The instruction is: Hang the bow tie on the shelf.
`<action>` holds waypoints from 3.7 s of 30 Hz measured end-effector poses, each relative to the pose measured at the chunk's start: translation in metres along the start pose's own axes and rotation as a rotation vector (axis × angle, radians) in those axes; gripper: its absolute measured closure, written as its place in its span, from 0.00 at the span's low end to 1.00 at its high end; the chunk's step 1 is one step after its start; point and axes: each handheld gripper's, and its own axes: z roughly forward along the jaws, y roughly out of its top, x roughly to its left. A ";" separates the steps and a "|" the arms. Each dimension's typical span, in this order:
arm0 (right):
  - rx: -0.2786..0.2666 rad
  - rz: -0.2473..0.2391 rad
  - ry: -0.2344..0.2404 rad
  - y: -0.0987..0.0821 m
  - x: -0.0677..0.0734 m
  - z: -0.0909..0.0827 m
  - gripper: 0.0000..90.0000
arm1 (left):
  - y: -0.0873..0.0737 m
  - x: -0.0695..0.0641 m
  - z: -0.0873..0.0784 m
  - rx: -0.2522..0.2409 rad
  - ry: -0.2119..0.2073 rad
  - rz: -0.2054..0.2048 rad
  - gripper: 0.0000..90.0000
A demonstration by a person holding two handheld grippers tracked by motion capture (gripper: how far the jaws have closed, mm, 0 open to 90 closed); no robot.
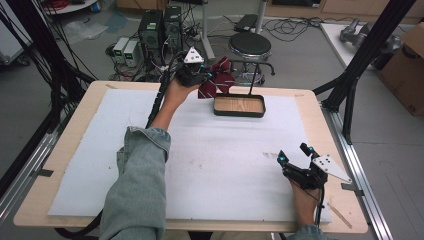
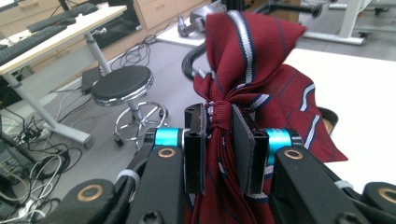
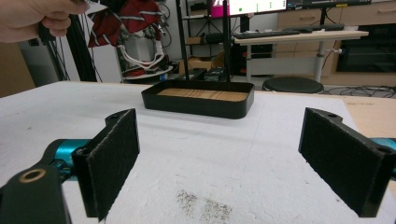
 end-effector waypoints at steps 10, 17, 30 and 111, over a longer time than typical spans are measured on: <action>0.001 -0.001 0.000 0.000 0.000 0.000 0.13 | -0.014 -0.002 0.014 0.055 0.030 0.007 0.83; 0.001 0.000 0.001 0.000 0.000 0.000 0.13 | -0.022 -0.005 0.023 0.084 0.045 0.011 0.83; 0.004 0.003 0.001 0.000 -0.001 0.000 0.13 | -0.030 -0.007 0.032 0.081 0.032 -0.010 0.82; 0.015 0.010 -0.033 -0.001 -0.001 0.000 0.13 | -0.112 -0.015 -0.286 -0.130 0.208 -0.091 0.29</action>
